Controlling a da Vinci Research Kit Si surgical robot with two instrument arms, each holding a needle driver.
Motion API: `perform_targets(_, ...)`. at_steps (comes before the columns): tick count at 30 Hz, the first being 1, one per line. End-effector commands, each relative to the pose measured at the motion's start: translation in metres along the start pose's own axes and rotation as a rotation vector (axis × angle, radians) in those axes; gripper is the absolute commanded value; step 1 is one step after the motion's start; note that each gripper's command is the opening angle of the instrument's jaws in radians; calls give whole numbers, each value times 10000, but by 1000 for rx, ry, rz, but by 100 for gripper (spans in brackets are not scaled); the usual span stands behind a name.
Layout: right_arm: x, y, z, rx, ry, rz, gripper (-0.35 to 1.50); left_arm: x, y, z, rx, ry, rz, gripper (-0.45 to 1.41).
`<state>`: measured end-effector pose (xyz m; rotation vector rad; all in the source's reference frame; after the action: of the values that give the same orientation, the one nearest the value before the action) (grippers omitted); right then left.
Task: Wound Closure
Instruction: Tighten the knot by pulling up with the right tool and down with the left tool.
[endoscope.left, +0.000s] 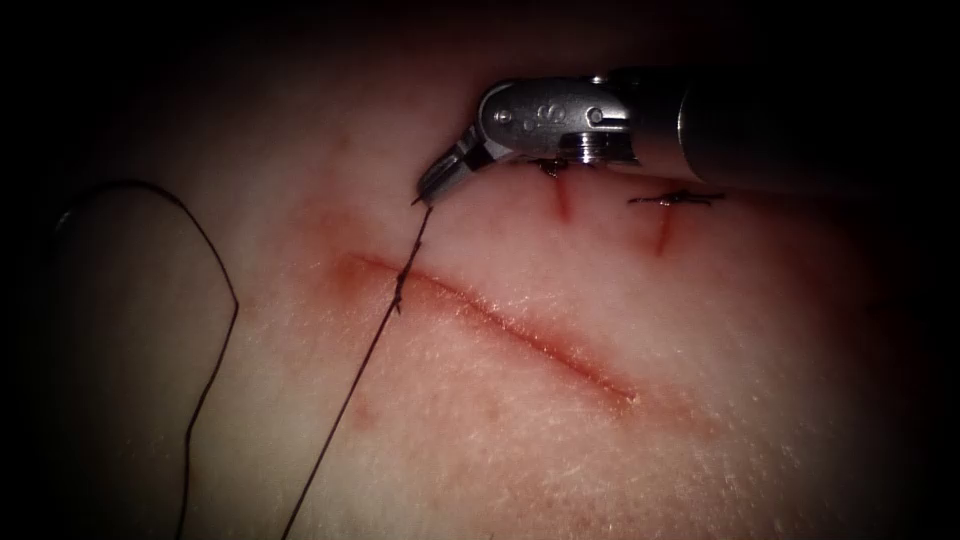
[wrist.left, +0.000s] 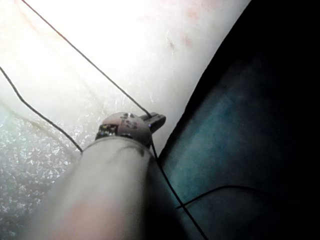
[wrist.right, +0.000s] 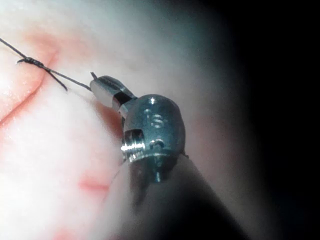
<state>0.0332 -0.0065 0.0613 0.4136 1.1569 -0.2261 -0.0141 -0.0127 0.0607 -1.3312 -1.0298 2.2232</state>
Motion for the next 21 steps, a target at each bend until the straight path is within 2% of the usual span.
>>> perform_targets(1,4,10,8,-6,-7,-10,-35,-5,1,8,-3,0,-7,-45)
perform_targets(8,11,-1,13,-81,-90,-17,-35,-14,5,23,-75,-44,-6,-45)
perform_targets(15,14,2,5,-111,-121,-12,-35,-12,1,30,-94,-47,3,-45)
perform_targets(19,12,5,0,-116,-107,-3,-35,-9,-1,31,-94,-47,8,-45)
perform_targets(21,13,4,2,-127,-68,-8,-35,-1,-4,29,-75,-45,4,-45)
